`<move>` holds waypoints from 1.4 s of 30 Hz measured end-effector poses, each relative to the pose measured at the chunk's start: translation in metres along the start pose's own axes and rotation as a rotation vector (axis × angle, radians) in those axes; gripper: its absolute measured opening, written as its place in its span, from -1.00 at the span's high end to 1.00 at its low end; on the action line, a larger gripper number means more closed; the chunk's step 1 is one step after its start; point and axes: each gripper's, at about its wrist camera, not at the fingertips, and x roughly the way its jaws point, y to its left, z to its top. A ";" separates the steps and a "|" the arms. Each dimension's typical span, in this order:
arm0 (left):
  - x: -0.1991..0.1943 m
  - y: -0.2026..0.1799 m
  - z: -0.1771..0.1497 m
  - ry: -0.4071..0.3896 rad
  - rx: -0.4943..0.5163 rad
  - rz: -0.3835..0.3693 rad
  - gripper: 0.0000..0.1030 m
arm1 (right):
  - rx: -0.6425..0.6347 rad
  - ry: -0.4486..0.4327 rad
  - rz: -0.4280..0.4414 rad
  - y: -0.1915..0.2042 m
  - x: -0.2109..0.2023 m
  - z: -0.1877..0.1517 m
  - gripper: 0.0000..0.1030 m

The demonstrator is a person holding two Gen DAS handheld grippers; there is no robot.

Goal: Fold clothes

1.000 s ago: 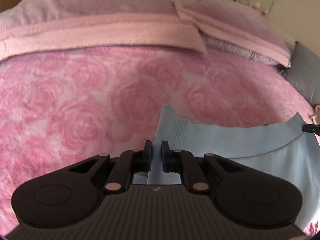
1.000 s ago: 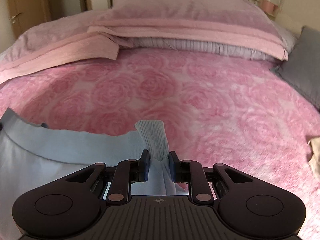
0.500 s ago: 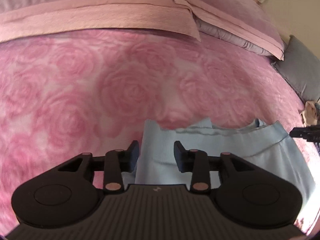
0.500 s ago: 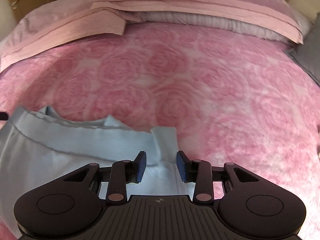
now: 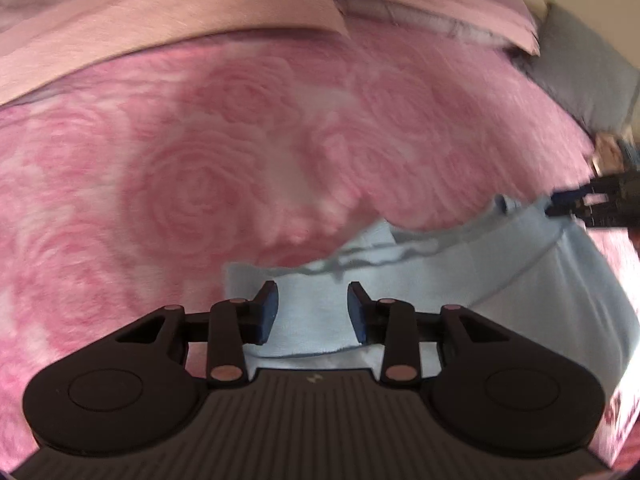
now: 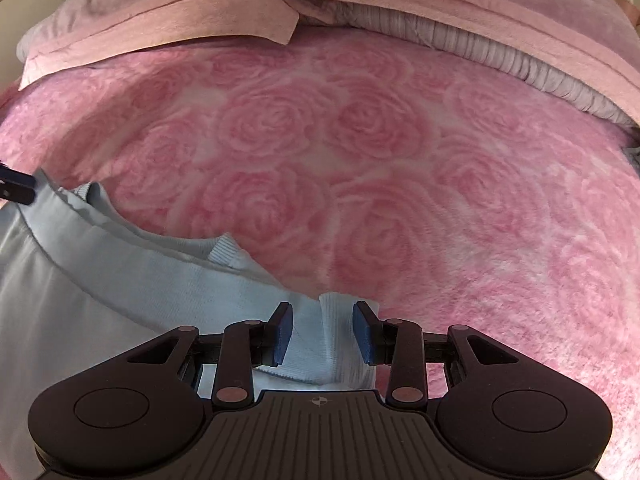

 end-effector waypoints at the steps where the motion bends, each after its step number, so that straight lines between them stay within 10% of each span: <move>1: 0.005 -0.001 0.001 0.018 0.014 0.003 0.38 | 0.003 0.004 0.011 -0.002 0.002 0.001 0.28; 7: 0.021 0.001 0.005 0.039 0.020 0.026 0.46 | -0.040 0.022 0.025 0.001 0.016 0.002 0.32; 11: 0.026 -0.005 0.006 0.040 0.081 0.034 0.91 | -0.103 0.006 -0.006 0.003 0.017 -0.001 0.95; 20: -0.003 -0.010 0.007 -0.112 0.120 0.076 0.99 | -0.042 -0.168 -0.053 -0.011 -0.019 -0.002 0.98; 33: 0.031 -0.010 -0.001 -0.085 0.053 0.155 0.91 | 0.005 -0.062 -0.097 -0.009 0.020 -0.006 0.96; 36: 0.012 0.002 0.000 -0.091 -0.045 0.137 0.72 | 0.036 -0.037 -0.085 -0.008 0.019 -0.002 0.55; 38: -0.002 0.012 -0.001 -0.102 -0.121 0.121 0.55 | 0.153 -0.046 -0.027 -0.020 0.006 -0.003 -0.09; 42: -0.017 0.041 -0.011 -0.104 -0.269 0.096 0.48 | 0.335 -0.084 0.043 -0.042 -0.008 -0.012 -0.17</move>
